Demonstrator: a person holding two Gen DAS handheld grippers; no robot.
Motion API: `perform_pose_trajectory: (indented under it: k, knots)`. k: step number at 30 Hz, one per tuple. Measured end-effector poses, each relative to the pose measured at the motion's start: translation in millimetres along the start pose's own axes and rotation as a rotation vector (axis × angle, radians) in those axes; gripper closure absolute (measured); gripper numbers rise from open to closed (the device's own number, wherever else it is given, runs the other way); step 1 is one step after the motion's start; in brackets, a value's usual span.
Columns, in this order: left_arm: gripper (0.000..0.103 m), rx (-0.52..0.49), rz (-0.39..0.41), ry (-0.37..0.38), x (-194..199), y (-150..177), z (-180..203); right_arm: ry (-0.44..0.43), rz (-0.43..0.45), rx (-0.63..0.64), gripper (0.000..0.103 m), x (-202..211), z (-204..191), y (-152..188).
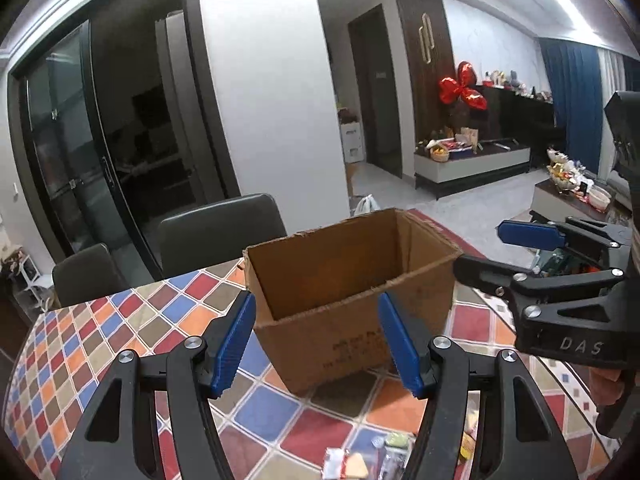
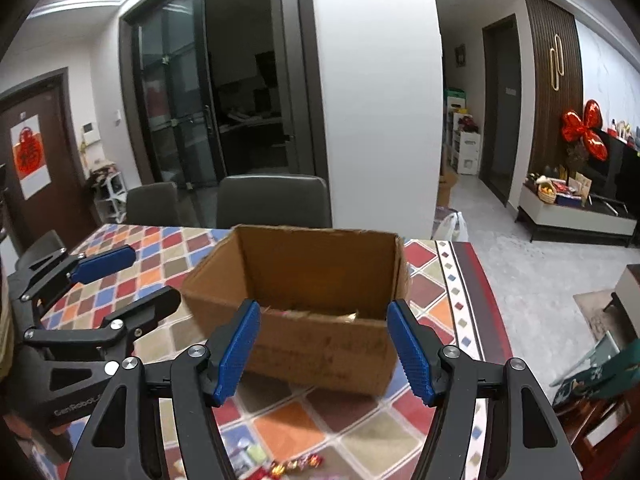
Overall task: Organize snacks
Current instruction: 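Move both tools back over the remaining snacks on the table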
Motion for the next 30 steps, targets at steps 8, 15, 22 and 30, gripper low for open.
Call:
perform_pose_trajectory:
  k: [8,15,22,30]
  knots:
    - [0.040,-0.002,0.085,-0.009,47,26,-1,-0.021,0.021,0.044,0.036,35,-28,33]
    - [0.040,-0.019,0.070,-0.009,62,51,9,-0.030,-0.006,0.082,0.036,44,-41,70]
    - [0.040,-0.035,0.006,-0.010,61,81,16,-0.034,-0.074,0.032,0.036,36,-35,103]
    - [0.041,-0.056,-0.106,0.034,46,121,29,-0.026,-0.154,0.024,0.037,27,-34,140]
Point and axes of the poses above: each gripper's, at about its wrist camera, not at the fingertips, and x roughly against the way its jaws point, z to its right, y to its underside, the point moved 2 cm from there along -x, roughly the way its jaws point, and after that the axes turned 11 degrees about -y, right-handed, at the moved point
